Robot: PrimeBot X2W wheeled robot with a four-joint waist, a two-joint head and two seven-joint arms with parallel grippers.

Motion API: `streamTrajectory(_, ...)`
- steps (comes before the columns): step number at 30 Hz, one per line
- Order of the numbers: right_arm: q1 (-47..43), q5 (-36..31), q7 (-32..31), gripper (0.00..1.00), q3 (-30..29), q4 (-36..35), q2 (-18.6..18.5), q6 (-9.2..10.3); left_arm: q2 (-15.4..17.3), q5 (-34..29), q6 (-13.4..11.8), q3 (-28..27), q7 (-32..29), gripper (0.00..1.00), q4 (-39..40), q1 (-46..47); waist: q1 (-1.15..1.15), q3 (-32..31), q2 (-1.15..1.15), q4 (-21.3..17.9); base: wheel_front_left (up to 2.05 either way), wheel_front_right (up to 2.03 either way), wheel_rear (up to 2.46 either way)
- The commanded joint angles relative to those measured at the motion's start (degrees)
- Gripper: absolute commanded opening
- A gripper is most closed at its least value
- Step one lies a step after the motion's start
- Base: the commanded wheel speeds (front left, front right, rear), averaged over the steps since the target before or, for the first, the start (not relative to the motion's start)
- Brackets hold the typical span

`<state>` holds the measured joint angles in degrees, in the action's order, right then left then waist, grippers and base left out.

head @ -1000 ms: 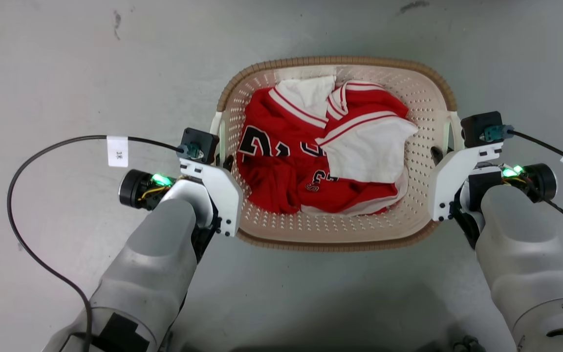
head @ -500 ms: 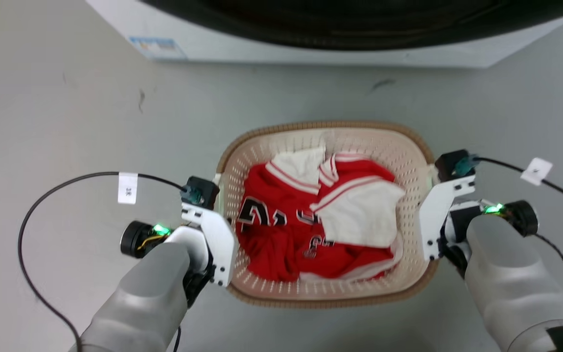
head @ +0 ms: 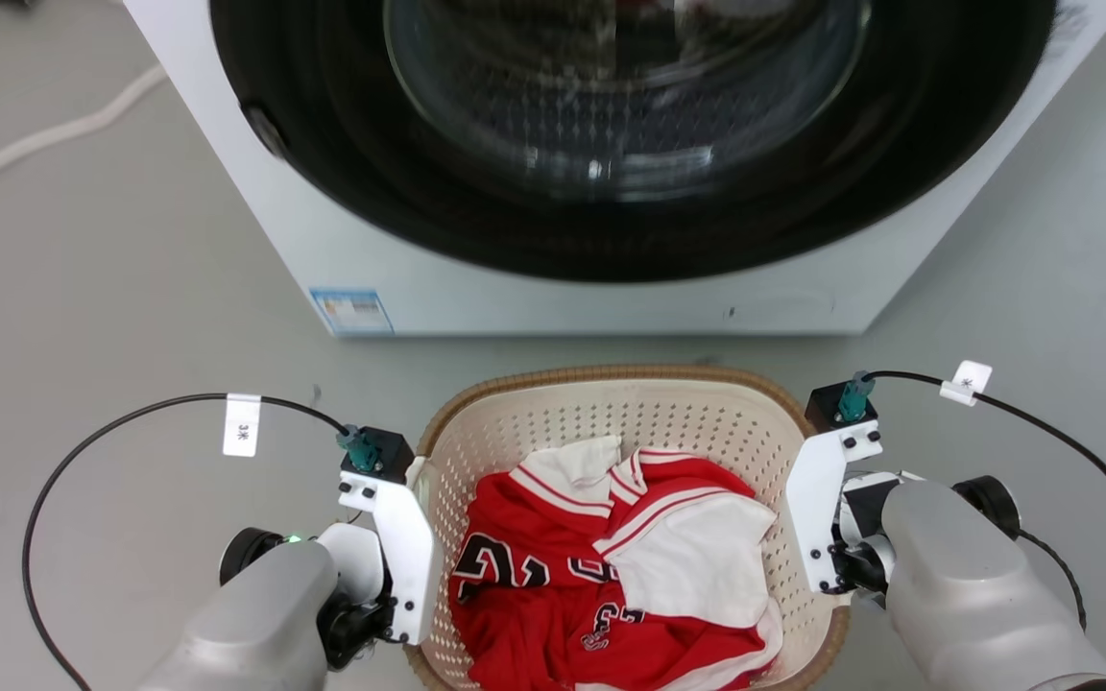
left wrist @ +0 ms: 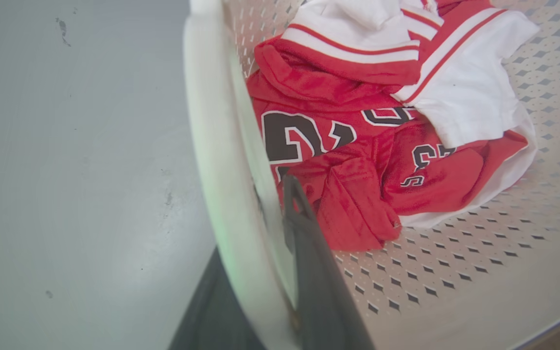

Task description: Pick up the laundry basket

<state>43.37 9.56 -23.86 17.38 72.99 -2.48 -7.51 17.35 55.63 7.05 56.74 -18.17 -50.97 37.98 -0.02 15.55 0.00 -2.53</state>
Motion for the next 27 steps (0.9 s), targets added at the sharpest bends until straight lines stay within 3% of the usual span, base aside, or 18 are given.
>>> streamTrajectory(1,-0.64,0.83,-0.98,0.0,1.37,-0.38,-0.73,0.04,1.15,0.97,0.65,0.93,-0.6,0.0,1.48,-0.48,0.02,-5.72,0.0,-0.37,0.0,0.0,0.0)
streamTrajectory(14,-1.12,11.59,-7.07,0.0,6.9,-4.37,-1.62,0.03,5.86,7.91,0.69,6.47,-6.01,0.0,5.06,0.73,0.02,-13.63,0.0,-0.93,0.0,0.0,0.0)
streamTrajectory(27,-2.9,19.69,-12.14,0.0,12.12,-7.55,-2.46,-0.05,5.98,12.81,0.7,10.06,-10.67,0.0,5.67,0.61,0.02,-17.77,0.0,-1.79,0.0,0.0,0.0)
